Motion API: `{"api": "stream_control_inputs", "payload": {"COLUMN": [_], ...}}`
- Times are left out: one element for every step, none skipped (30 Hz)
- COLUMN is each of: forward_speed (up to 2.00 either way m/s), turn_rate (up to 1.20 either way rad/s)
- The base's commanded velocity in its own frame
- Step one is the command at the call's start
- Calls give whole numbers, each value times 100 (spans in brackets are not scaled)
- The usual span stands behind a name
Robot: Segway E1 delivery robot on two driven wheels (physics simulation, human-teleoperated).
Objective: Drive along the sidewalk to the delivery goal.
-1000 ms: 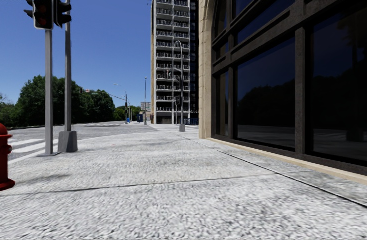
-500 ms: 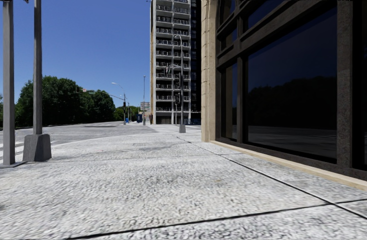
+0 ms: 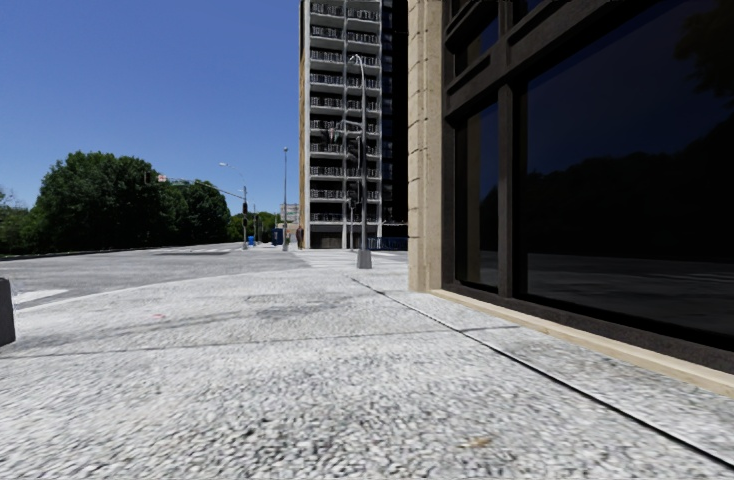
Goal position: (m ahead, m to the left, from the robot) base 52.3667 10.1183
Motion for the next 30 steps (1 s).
{"api": "stream_control_inputs", "payload": {"forward_speed": [200,200,200,200,200,200,200,200,200,200,200,200,200,200,200,200,200,200,200,200,200,200,200,200,200,200,200,200,200,200], "turn_rate": [0,0,0,0,0,2,9,13,13,15,18,20,20,23,25,25,26,26,26,26,26,26,26,26,26,26,18,18,14,13]}}
